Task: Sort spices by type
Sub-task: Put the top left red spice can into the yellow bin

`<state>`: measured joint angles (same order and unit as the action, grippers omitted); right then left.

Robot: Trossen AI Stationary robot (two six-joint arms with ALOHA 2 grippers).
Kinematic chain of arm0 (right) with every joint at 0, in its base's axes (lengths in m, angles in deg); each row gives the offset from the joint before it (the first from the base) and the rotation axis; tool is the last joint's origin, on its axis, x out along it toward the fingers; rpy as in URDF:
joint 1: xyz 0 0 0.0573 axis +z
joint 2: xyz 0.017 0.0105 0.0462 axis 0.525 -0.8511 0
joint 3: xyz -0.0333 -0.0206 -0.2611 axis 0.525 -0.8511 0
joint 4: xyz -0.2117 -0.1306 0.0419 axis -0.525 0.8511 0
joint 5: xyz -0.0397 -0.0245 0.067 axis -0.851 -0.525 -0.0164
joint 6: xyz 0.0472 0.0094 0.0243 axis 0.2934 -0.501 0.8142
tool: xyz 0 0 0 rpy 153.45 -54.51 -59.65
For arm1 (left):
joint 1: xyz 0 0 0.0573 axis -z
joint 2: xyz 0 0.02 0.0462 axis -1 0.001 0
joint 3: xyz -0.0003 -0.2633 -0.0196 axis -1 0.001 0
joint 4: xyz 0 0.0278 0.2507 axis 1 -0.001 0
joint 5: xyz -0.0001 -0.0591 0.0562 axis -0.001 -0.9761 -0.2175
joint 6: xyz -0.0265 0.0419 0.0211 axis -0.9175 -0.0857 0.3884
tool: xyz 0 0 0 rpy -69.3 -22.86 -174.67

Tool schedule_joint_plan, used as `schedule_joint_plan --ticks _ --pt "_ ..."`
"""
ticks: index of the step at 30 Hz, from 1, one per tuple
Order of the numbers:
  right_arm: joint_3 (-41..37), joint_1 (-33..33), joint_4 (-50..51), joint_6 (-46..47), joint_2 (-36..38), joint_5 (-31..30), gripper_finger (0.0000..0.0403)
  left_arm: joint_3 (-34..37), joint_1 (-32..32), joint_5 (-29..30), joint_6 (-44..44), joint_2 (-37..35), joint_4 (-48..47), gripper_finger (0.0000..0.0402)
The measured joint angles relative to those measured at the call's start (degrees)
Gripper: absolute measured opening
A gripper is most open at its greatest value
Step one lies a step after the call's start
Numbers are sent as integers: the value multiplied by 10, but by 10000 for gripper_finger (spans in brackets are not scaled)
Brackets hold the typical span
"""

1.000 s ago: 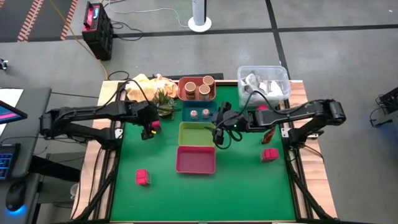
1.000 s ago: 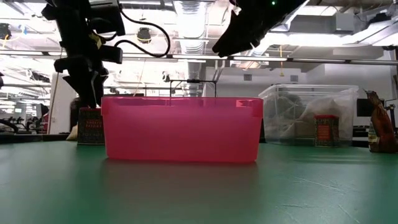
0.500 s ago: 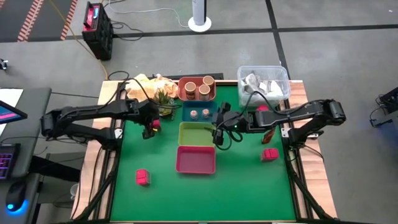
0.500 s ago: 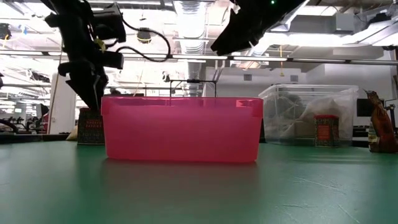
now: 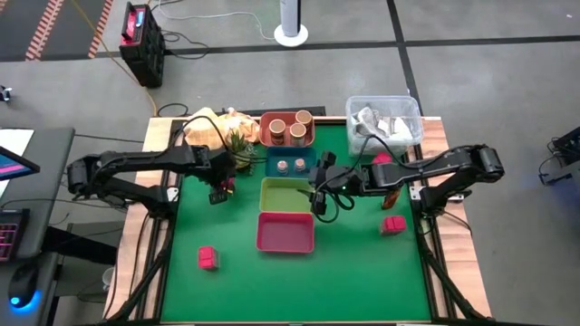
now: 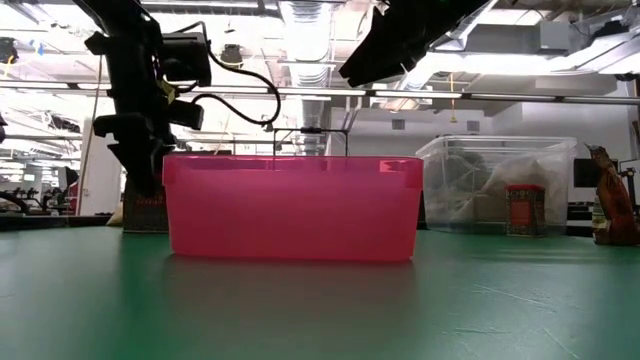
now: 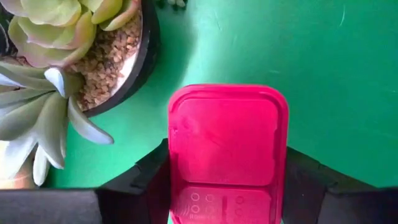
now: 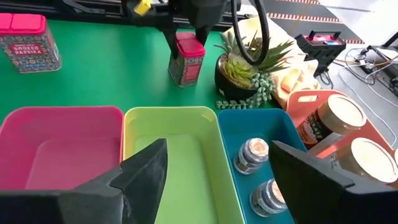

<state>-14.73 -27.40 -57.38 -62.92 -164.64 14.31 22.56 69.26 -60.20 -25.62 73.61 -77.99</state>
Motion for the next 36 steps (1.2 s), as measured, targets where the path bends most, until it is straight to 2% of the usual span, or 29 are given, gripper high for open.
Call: schedule_joint_plan --ticks 6,10,12,15,20,28,32,36 --pt "0 0 40 18 7 0 308 -31 12 -23 -4 0 -27 205" --pt "0 7 110 64 39 -4 308 -93 38 -31 -6 0 -65 205" --pt "0 15 129 81 52 -27 308 -127 55 -30 7 0 -68 205" --pt "-15 27 126 89 68 -67 308 -173 81 -30 17 4 -46 205" --pt "-69 29 121 134 114 -75 303 -222 126 -30 40 30 -4 206" --pt "-159 38 59 176 187 -86 299 -254 168 -30 60 134 60 213" --pt "-169 49 59 186 206 -91 299 -284 173 -30 108 188 63 214" --pt "-169 64 56 184 211 -95 299 -306 172 -26 232 228 64 215"
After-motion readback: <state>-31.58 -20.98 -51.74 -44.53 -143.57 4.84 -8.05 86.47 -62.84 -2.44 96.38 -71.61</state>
